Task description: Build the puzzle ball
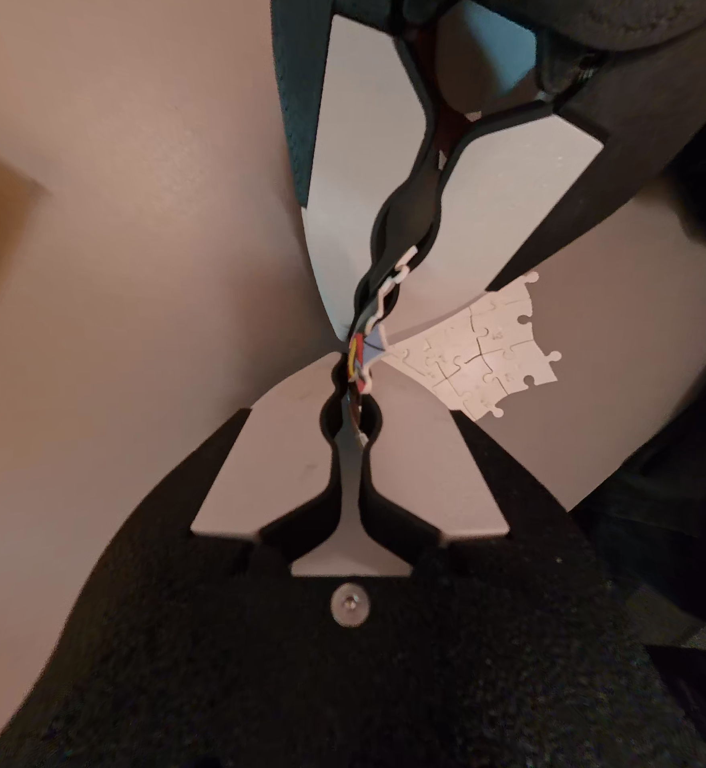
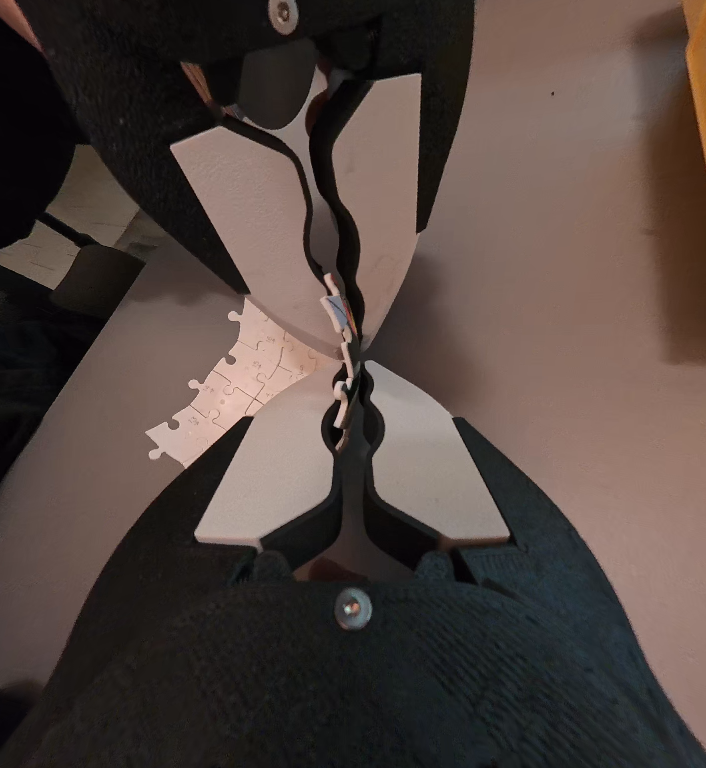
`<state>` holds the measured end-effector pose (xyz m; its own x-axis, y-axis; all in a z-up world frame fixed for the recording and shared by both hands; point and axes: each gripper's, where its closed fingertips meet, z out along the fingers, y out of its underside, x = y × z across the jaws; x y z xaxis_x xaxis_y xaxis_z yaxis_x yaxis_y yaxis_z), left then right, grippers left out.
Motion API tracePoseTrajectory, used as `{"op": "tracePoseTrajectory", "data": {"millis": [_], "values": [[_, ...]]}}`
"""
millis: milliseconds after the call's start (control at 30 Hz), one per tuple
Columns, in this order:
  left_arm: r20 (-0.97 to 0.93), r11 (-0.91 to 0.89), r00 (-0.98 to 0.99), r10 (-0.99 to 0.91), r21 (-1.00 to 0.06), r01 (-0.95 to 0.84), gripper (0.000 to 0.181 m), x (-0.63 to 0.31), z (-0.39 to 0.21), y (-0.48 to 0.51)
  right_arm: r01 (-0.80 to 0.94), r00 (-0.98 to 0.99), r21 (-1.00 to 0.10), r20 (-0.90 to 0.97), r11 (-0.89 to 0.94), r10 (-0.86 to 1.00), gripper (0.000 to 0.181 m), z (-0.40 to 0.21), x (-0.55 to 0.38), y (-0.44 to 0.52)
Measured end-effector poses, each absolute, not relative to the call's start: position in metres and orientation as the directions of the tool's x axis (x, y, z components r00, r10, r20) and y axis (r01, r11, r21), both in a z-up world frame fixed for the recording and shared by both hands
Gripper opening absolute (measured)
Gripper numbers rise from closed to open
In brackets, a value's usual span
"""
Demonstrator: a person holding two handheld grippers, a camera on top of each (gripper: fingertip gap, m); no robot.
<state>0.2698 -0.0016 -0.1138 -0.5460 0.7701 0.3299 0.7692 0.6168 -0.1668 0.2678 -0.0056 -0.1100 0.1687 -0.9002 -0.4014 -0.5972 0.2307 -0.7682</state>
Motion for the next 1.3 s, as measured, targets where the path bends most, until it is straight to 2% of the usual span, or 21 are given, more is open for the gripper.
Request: {"op": "tracePoseTrajectory", "data": {"millis": [267, 567, 833, 933, 1100, 1133, 1200, 1233, 1300], "values": [[0.346, 0.599, -0.514, 0.785, -0.211, 0.773, 0.013, 0.269, -0.105, 0.002, -0.598, 0.171, -0.765, -0.415, 0.240, -0.894, 0.005, -0.111, 0.268, -0.005], [0.274, 0.573, -0.517, 0.811, -0.193, 0.796, 0.006, 0.277, -0.107, 0.003, -0.582, 0.207, -0.783, -0.401, 0.217, -0.892, 0.004, -0.110, 0.269, -0.001], [0.291, 0.570, -0.505, 0.812, -0.217, 0.792, 0.003, 0.276, -0.108, 0.004, -0.583, 0.243, -0.796, -0.361, 0.162, -0.900, 0.006, -0.110, 0.268, 0.003], [0.290, 0.567, -0.503, 0.815, -0.211, 0.797, 0.002, 0.276, -0.108, 0.005, -0.609, 0.258, -0.783, -0.343, 0.123, -0.903, 0.017, -0.115, 0.267, 0.007], [0.287, 0.564, -0.502, 0.816, -0.206, 0.800, 0.002, 0.276, -0.108, 0.005, -0.617, 0.269, -0.783, -0.309, 0.083, -0.912, 0.008, -0.118, 0.266, 0.007], [0.288, 0.565, -0.502, 0.815, -0.208, 0.798, 0.002, 0.276, -0.108, 0.005, -0.616, 0.270, -0.783, -0.312, 0.086, -0.911, 0.009, -0.117, 0.266, 0.007], [0.285, 0.565, -0.502, 0.816, -0.208, 0.799, 0.002, 0.276, -0.109, 0.005, -0.622, 0.251, -0.776, -0.326, 0.106, -0.911, 0.031, -0.118, 0.266, 0.005], [0.284, 0.564, -0.503, 0.816, -0.207, 0.799, 0.002, 0.276, -0.109, 0.005, -0.629, 0.248, -0.770, -0.332, 0.110, -0.910, 0.034, -0.119, 0.265, 0.005], [0.284, 0.565, -0.503, 0.816, -0.207, 0.799, 0.002, 0.276, -0.109, 0.004, -0.623, 0.259, -0.775, -0.334, 0.107, -0.906, 0.027, -0.118, 0.264, 0.006]]}}
